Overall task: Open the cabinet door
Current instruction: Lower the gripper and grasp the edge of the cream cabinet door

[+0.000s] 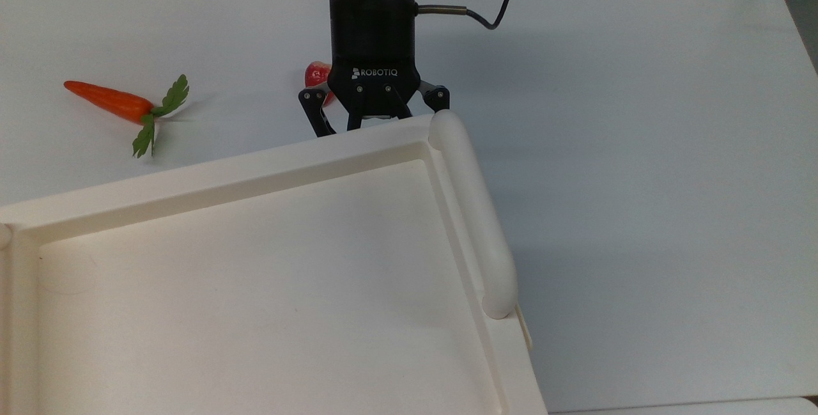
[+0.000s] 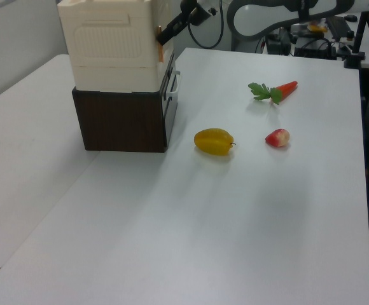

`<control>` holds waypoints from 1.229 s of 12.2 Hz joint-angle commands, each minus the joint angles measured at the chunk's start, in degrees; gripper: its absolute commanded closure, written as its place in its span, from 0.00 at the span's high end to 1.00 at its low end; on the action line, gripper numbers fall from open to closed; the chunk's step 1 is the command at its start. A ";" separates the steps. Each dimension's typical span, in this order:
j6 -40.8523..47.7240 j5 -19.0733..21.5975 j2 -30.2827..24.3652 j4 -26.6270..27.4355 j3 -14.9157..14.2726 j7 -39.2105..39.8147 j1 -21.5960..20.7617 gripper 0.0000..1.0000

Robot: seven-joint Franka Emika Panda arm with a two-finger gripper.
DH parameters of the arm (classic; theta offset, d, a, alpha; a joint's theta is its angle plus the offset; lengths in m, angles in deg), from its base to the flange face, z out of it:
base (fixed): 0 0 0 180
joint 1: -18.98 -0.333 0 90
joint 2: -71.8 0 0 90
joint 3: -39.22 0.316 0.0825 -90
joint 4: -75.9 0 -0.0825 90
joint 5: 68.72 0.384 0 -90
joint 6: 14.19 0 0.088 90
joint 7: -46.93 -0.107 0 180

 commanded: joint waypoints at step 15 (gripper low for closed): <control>17.32 -0.23 -6.22 3.58 -0.53 -3.39 0.65 0.00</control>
